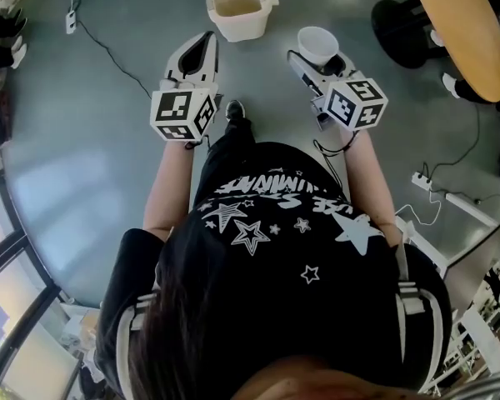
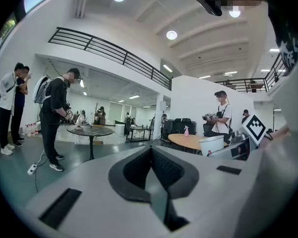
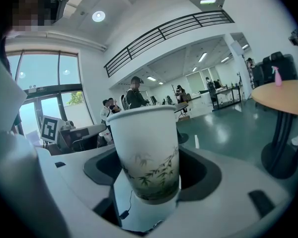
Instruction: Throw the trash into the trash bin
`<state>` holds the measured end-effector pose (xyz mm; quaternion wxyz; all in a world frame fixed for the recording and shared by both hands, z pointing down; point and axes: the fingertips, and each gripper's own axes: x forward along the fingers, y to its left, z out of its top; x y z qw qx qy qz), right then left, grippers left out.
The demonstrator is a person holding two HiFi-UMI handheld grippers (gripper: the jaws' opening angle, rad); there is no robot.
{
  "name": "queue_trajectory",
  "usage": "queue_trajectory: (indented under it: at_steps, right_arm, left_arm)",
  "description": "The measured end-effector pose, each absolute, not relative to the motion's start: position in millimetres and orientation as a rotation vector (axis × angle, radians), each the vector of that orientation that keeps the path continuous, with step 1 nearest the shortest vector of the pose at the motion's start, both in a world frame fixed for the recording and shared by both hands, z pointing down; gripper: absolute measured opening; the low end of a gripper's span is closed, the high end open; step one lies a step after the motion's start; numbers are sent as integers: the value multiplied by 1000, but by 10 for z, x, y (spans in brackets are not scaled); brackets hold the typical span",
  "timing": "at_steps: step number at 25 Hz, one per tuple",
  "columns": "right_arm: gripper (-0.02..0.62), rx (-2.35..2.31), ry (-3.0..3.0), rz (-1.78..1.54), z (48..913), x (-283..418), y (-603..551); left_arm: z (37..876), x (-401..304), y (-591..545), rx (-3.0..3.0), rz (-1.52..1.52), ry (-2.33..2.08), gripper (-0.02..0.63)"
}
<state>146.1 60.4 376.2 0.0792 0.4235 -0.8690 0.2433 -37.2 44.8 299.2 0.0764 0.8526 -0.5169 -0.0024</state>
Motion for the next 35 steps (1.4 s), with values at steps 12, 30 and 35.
queue_trajectory:
  at_steps: [12, 30, 35]
  right_arm:
    - [331, 1268, -2577, 719, 3722, 953, 64]
    - [331, 1297, -2510, 758, 3795, 818, -329]
    - [331, 1267, -2539, 761, 3803, 868, -528]
  left_arm:
    - [2971, -736, -58, 2560, -51, -1513, 11]
    - [3251, -796, -462, 2512, -13, -1429, 11]
    - [3208, -729, -568, 2511, -5, -1465, 11]
